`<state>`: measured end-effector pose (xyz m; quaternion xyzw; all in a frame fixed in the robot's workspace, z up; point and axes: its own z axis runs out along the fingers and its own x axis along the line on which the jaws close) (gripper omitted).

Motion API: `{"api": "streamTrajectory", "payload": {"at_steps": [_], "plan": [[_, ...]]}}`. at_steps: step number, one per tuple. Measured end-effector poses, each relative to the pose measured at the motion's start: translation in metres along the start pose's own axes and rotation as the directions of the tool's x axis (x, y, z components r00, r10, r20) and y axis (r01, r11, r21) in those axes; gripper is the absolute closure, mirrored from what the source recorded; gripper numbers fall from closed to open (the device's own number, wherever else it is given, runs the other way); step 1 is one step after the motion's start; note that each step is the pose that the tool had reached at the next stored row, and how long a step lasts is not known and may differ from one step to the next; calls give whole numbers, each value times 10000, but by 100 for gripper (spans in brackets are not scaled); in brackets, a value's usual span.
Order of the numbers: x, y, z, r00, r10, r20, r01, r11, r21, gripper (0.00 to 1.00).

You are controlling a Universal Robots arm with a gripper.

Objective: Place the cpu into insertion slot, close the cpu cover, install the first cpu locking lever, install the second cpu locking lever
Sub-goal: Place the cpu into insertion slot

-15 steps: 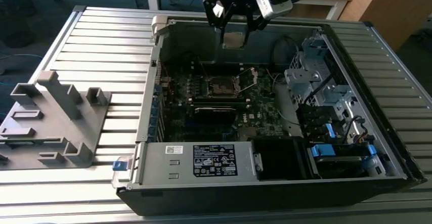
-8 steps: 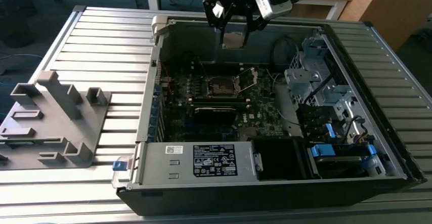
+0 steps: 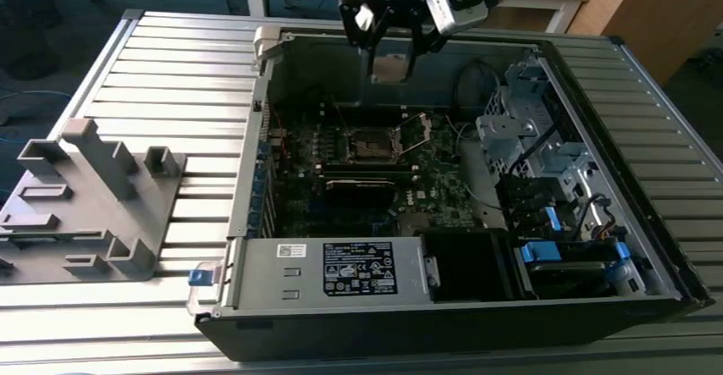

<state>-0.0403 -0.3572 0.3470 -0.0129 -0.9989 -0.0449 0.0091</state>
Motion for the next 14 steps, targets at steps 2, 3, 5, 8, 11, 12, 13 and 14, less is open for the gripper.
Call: {"api": "streamTrajectory", "payload": {"at_steps": [2,3,5,8,11,12,13,14], "plan": [[12,-2,18,10000,-2,1,2,10000,0,46],[17,-3,23,10000,-2,1,2,10000,0,46],[26,-4,37,10000,-2,2,2,10000,0,46],[36,-8,83,10000,-2,3,2,10000,1,46],[41,-11,115,10000,-3,2,3,10000,2,46],[41,-11,115,10000,-4,2,4,10000,2,46],[41,-11,115,10000,-3,1,3,10000,3,46],[41,-12,115,10000,-2,1,2,10000,3,46]]}}
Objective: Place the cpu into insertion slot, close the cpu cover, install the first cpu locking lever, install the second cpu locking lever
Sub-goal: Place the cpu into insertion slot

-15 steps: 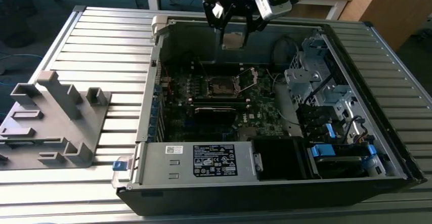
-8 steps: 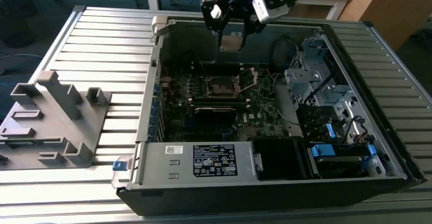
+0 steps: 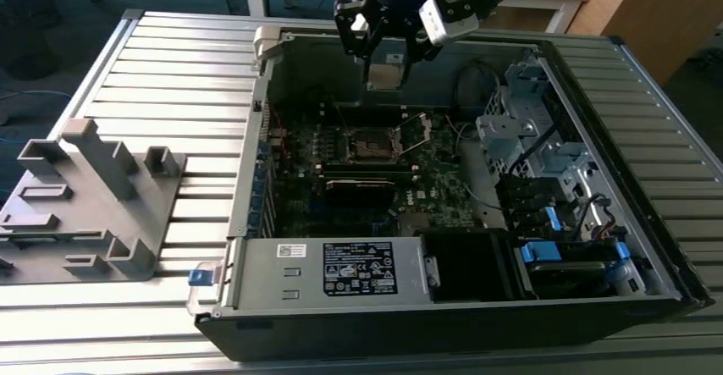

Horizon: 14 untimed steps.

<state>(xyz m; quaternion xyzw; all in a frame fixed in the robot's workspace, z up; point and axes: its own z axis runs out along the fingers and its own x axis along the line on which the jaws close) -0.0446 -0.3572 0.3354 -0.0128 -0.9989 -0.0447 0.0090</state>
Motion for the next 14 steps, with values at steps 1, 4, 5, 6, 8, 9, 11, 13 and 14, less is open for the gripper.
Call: {"api": "streamTrajectory", "payload": {"at_steps": [1,4,5,6,8,9,11,13,14], "plan": [[0,0,1,10000,0,1,0,10000,-1,46],[0,0,8,10000,0,3,0,10000,-6,46],[0,-2,17,10000,-1,3,1,10000,-5,46],[0,-3,27,10000,0,1,0,10000,-3,46],[-1,-4,47,10000,0,1,0,10000,-2,46],[-1,-4,47,10000,0,1,0,10000,-1,46],[-1,-4,47,10000,0,0,0,10000,0,46],[-1,-4,52,10000,0,2,0,10000,-4,46],[0,-5,59,10000,0,3,0,10000,-5,46]]}}
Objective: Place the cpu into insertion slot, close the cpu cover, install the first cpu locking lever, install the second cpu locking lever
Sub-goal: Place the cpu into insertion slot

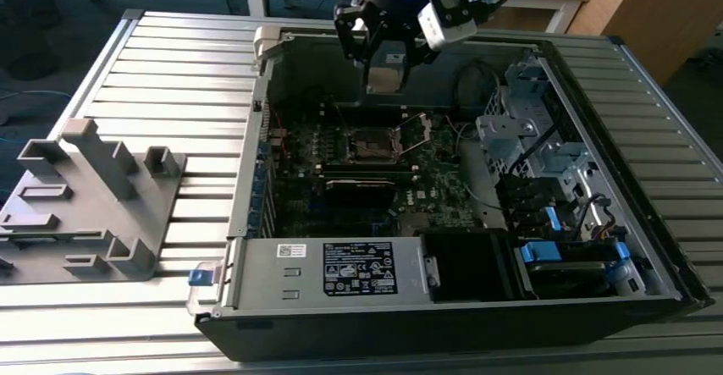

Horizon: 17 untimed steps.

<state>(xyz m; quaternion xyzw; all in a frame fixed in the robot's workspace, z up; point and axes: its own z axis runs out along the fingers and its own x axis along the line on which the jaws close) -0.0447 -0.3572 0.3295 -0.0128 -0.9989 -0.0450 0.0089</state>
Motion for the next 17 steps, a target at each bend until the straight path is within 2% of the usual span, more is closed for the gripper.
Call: {"api": "streamTrajectory", "payload": {"at_steps": [17], "plan": [[1,-2,25,10000,-1,-1,1,10000,3,46]]}}
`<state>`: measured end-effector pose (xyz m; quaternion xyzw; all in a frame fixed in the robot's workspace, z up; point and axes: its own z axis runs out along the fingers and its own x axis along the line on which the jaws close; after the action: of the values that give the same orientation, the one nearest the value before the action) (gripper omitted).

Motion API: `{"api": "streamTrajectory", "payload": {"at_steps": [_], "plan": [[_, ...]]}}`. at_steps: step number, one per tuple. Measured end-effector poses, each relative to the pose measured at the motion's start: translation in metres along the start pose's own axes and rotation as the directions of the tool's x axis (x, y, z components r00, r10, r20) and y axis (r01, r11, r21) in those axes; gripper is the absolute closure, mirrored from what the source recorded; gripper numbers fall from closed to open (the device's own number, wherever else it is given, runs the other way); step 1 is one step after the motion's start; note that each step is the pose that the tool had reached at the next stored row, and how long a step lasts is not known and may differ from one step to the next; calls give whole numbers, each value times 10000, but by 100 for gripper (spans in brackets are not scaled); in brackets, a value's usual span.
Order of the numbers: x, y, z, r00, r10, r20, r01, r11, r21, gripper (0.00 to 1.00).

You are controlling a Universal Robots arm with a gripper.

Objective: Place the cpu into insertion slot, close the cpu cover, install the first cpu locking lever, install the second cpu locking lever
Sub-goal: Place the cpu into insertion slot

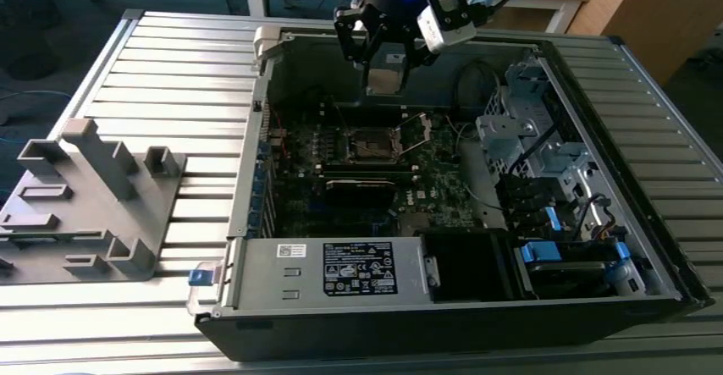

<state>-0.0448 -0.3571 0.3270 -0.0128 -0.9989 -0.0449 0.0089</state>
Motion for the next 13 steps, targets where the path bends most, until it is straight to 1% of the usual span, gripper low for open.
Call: {"api": "streamTrajectory", "payload": {"at_steps": [3,9,13], "plan": [[0,-1,8,10000,0,0,0,10000,0,46],[-1,-5,49,10000,0,0,0,10000,0,46],[-1,-6,56,10000,0,-2,0,10000,3,46]]}}
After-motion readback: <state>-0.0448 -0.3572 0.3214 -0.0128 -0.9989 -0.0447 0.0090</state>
